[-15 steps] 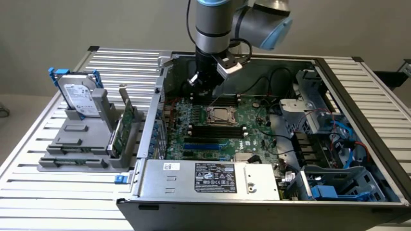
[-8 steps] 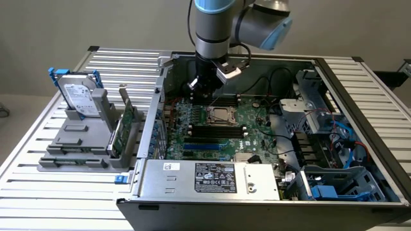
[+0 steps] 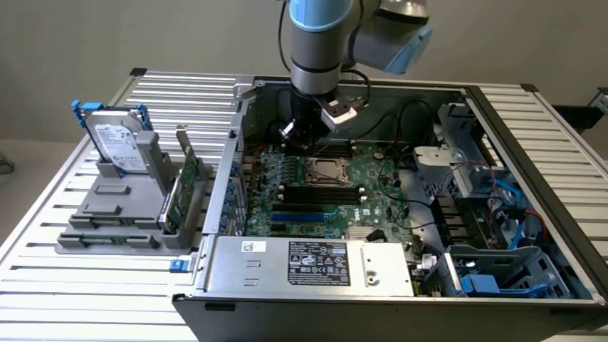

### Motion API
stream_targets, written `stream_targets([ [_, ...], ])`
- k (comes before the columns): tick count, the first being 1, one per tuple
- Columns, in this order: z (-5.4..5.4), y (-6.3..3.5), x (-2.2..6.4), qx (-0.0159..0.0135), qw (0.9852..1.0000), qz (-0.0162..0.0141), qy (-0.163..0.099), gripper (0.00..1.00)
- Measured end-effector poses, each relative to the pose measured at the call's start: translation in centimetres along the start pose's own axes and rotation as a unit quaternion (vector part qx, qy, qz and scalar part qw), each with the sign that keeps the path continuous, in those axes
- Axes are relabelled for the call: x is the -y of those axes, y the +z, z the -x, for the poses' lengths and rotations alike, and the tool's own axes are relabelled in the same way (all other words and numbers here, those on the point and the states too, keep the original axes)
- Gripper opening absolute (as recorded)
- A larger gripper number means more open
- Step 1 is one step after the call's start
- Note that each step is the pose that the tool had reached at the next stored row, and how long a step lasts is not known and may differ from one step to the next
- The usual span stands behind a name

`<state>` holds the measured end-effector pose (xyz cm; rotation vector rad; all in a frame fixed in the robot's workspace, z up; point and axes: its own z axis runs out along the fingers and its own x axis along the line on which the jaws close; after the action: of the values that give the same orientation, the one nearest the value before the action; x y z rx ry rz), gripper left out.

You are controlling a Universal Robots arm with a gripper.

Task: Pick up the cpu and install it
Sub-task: 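Install the first cpu locking lever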

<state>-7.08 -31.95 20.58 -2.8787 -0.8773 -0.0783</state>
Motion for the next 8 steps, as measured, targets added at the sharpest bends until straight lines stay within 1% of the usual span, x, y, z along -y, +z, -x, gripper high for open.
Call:
stream_targets([
  [8, -0.44, 0.03, -0.3, 0.0, 1.0, 0.0, 0.0, 0.11],
])
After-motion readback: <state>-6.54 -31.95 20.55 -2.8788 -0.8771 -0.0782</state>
